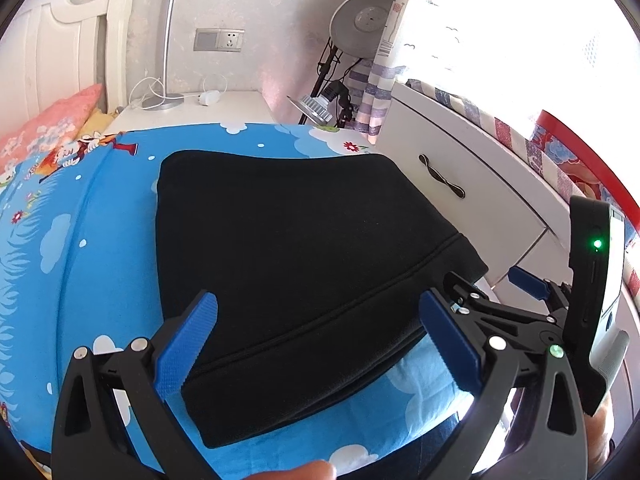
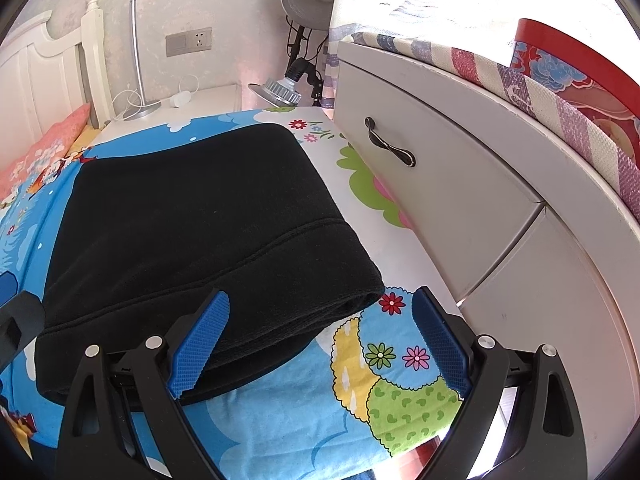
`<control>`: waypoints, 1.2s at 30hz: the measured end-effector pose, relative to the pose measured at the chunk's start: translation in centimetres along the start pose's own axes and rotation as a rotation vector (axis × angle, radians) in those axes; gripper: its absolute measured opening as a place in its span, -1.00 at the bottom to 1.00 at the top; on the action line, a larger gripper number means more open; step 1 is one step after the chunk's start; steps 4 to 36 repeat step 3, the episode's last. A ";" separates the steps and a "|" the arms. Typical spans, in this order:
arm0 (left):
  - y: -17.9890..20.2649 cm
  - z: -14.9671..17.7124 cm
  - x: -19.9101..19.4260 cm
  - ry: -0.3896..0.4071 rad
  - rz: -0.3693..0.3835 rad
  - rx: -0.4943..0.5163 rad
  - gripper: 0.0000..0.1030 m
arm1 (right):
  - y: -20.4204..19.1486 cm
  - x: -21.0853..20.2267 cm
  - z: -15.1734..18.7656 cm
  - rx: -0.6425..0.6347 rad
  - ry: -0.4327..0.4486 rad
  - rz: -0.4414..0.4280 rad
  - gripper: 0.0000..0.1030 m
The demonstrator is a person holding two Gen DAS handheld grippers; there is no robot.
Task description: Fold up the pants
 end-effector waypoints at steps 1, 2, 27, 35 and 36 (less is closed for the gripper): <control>-0.2 0.0 0.0 -0.002 0.003 -0.008 0.96 | 0.1 -0.1 0.0 0.008 0.003 -0.004 0.73; -0.4 0.1 0.0 -0.006 0.007 -0.016 0.96 | 0.2 -0.1 0.0 0.014 0.006 -0.008 0.73; -0.7 0.1 0.0 -0.008 0.009 -0.021 0.96 | 0.2 -0.2 0.0 0.021 0.010 -0.013 0.73; -0.7 0.1 0.0 -0.008 0.009 -0.021 0.96 | 0.2 -0.2 0.0 0.021 0.010 -0.013 0.73; -0.7 0.1 0.0 -0.008 0.009 -0.021 0.96 | 0.2 -0.2 0.0 0.021 0.010 -0.013 0.73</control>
Point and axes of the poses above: each gripper's, at about its wrist camera, not at the fingertips, and x roughly the way its jaws point, y to its right, z to its underside, the point moved 2 cm from there along x, roughly the way its jaws point, and after that the axes turned 11 degrees about -z, right-handed, at the moved point
